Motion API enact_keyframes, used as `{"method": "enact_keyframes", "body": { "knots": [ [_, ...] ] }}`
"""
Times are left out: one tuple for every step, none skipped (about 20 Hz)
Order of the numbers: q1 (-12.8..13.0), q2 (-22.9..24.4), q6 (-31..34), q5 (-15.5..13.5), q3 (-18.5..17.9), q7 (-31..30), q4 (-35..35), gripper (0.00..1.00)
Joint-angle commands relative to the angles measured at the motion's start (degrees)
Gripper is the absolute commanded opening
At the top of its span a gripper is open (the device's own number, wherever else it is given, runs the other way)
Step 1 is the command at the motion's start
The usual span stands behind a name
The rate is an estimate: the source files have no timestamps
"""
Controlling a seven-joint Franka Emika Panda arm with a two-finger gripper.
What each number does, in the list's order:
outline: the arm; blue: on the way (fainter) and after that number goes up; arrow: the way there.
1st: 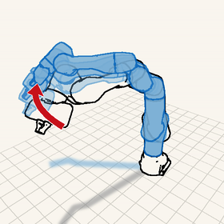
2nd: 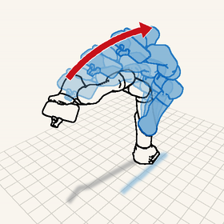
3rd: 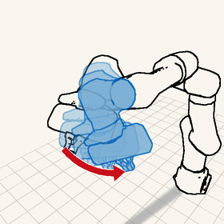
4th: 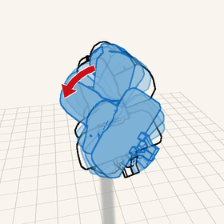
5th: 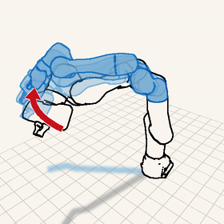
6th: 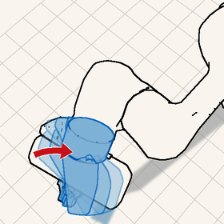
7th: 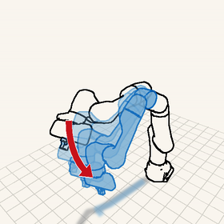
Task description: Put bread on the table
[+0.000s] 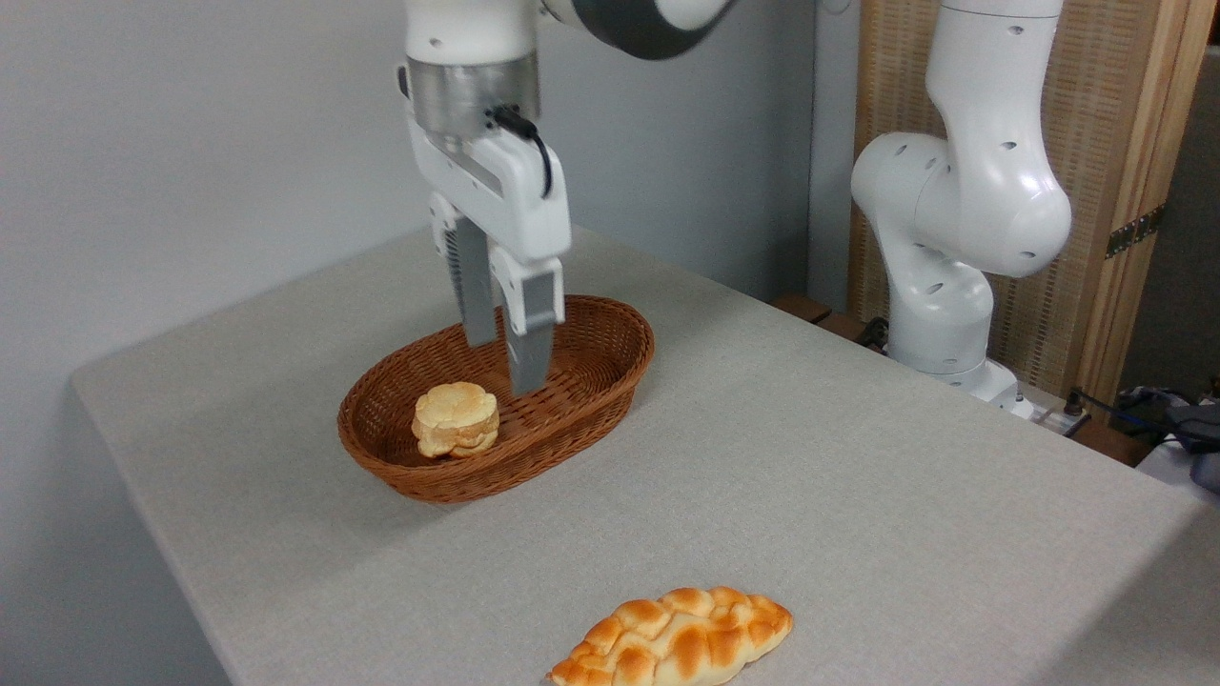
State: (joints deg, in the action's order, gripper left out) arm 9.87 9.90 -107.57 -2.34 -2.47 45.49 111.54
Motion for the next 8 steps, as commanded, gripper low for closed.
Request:
{"method": "enact_keyframes", "body": {
  "knots": [
    [0.0,0.1,-0.2,-0.1,1.2,-4.8,-1.8,1.00],
    [0.0,0.1,-0.2,-0.1,1.3,-5.8,-1.9,1.00],
    [0.0,0.2,-0.2,-0.2,1.7,-6.5,-1.9,1.00],
    [0.0,0.2,-0.2,-0.2,1.9,-6.9,-2.0,1.00],
    [0.0,0.2,0.0,-0.2,2.0,-7.3,-1.9,1.00],
    [0.0,0.2,0.2,-0.2,2.1,-7.6,-1.9,1.00],
    [0.0,0.2,0.2,-0.2,2.3,-8.0,-1.9,1.00],
    [-0.1,0.2,0.2,-0.2,2.2,-8.0,-1.9,1.00]
  ]
}}
